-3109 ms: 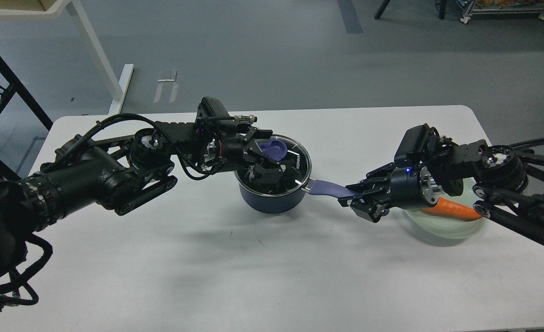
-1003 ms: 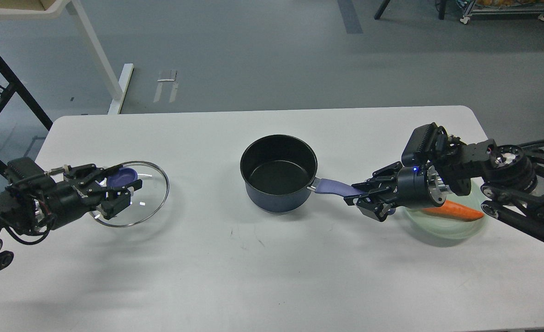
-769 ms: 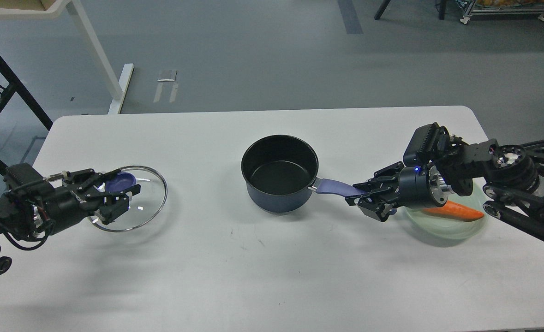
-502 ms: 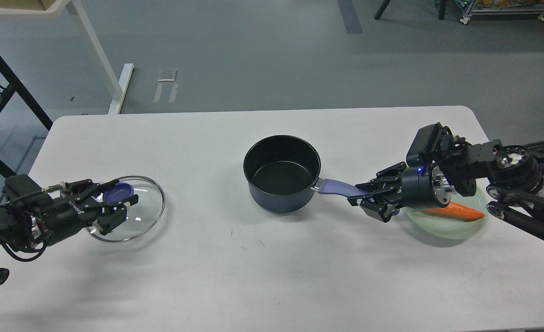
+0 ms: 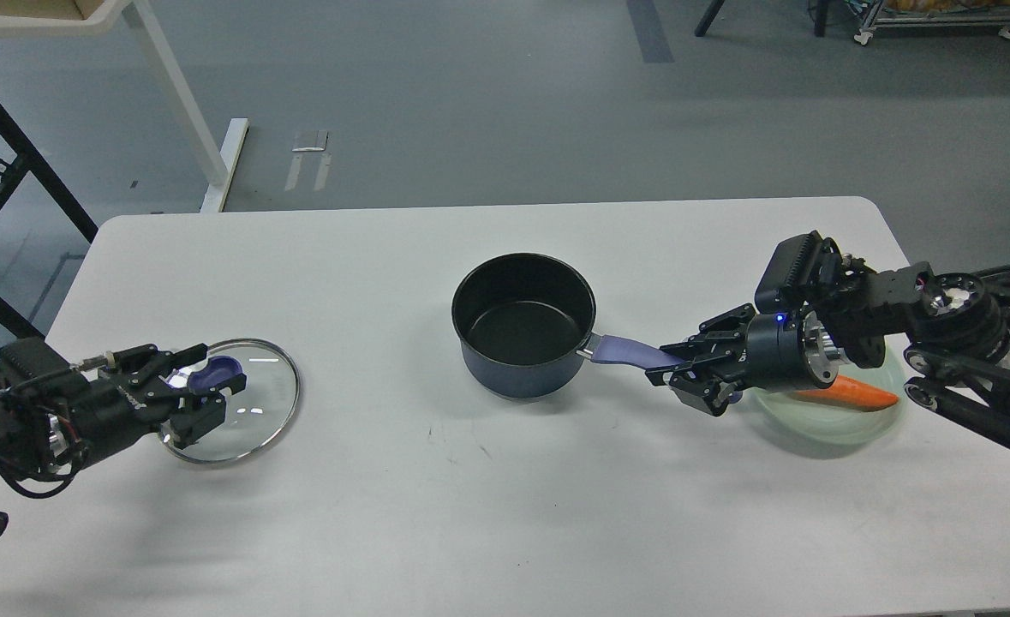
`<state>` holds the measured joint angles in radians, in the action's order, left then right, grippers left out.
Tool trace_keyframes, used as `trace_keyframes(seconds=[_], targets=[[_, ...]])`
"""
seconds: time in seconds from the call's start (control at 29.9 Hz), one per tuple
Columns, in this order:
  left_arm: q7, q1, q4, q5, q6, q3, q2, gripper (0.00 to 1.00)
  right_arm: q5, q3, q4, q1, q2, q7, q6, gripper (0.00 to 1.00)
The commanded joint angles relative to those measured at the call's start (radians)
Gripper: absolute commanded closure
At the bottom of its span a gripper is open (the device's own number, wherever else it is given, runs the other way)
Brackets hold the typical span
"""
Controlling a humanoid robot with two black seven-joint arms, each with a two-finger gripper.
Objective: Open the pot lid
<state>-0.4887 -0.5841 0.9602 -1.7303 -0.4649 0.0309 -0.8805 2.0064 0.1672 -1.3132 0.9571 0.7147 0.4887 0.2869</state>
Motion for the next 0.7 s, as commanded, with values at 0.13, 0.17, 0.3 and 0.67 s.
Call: trace_keyframes(seconds=[0.13, 0.17, 0.3, 0.67], targets=[[0.0, -0.011, 0.021, 0.015, 0.005, 0.004, -0.005, 0.1, 0.0, 0.0, 0.0, 0.0, 0.0, 0.0, 0.0, 0.66], [0.0, -0.014, 0.029, 0.024, 0.005, 0.004, -0.008, 0.08, 0.0, 0.0, 0.0, 0.0, 0.002, 0.0, 0.0, 0.66], [0.0, -0.058, 0.072, 0.133, 0.015, 0.007, -0.017, 0.04, 0.0, 0.002, 0.0, 0.0, 0.0, 0.0, 0.0, 0.66], [0.0, -0.252, 0.097, 0.679, 0.394, 0.023, -0.015, 0.03, -0.003, 0.003, -0.032, 0.0, 0.032, 0.0, 0.0, 0.44]])
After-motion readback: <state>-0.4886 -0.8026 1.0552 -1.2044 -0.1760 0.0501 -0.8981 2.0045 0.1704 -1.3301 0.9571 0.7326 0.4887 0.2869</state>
